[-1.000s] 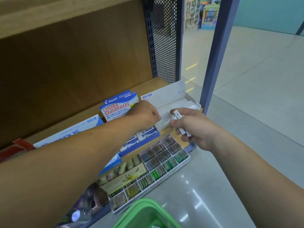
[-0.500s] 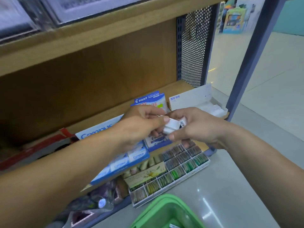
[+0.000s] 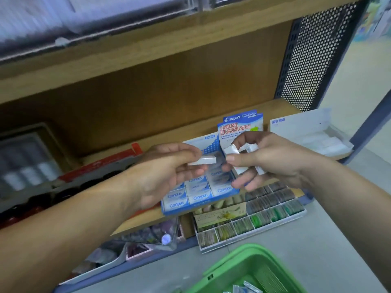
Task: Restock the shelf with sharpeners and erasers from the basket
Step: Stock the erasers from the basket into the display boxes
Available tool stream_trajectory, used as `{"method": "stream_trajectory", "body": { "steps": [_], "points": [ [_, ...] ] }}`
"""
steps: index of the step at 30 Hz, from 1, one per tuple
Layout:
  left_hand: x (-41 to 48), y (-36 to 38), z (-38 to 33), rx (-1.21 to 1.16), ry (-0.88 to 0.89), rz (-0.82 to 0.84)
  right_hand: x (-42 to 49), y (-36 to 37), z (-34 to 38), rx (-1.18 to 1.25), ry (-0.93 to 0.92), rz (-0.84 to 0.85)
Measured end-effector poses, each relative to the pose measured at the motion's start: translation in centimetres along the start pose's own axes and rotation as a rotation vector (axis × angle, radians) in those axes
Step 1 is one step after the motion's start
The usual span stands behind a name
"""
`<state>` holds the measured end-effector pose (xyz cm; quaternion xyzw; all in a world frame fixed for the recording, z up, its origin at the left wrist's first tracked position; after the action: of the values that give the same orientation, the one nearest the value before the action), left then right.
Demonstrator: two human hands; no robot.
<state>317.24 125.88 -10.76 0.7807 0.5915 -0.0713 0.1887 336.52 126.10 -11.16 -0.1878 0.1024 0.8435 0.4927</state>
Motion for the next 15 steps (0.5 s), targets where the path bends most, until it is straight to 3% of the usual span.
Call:
{"method": "stream_trajectory", "body": {
  "steps": [12, 15],
  "points": [
    [0.7, -0.9, 0.5, 0.047, -0.02, 0.116, 1.1, 1.1, 0.3, 0.226, 0.004, 0.042],
    [0.6, -1.1, 0.1, 0.169, -0.019, 0.105, 1.1, 0.9, 0.0, 0.309, 0.022, 0.005]
  ]
}}
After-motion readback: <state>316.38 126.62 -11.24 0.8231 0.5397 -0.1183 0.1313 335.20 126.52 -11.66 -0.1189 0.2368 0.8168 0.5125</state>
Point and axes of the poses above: each hand's wrist, its own x-axis towards the middle knuckle, its own y-axis out of the palm, z = x × y, the point moved 8 cm from there along x, towards the middle knuckle, and after that the axes turned 8 degrees about z, right-handed, at the moved point
